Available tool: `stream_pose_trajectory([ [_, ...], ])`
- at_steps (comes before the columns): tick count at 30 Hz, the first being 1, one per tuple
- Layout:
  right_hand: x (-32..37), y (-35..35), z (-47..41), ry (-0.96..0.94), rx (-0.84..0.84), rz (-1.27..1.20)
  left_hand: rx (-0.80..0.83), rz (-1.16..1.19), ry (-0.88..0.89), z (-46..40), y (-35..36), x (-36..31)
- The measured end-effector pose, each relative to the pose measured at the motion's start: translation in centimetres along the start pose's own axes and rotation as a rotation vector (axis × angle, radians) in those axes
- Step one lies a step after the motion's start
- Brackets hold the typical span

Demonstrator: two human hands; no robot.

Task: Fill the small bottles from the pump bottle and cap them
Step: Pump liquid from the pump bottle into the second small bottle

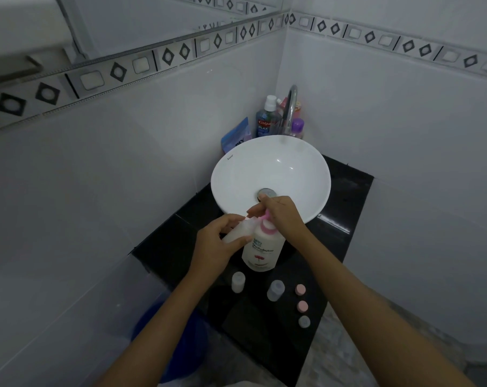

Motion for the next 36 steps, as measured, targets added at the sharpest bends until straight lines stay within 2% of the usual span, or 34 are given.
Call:
stream_pose_trajectory([
  [9, 0.0, 0.0, 0.1, 0.011, -0.02, 0.014, 0.0, -0.083, 0.07, 0.0, -0.1, -0.3],
  [18, 0.0, 0.2, -0.3, 0.014, -0.015, 0.0, 0.002, -0.066, 0.105, 0.5, -0.9, -0.4],
  [28, 0.1, 0.3, -0.1, -0.004, -0.028, -0.024, 0.208, -0.066, 0.054, 3.9, 2.3, 2.8],
  [36, 0.1, 0.3, 0.0, 0.013, -0.022, -0.037, 0.309, -0.359, 0.113, 3.5, 4.5, 5.4],
])
Point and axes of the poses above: each hand's wrist, its own z-axis away from the middle knuckle, its own y-axis out of the palm, x = y × z, the point moved 3 cm from there along -z, towards the middle knuckle, and after that the axes turned 3 degrees about y, right-handed, at the moved point
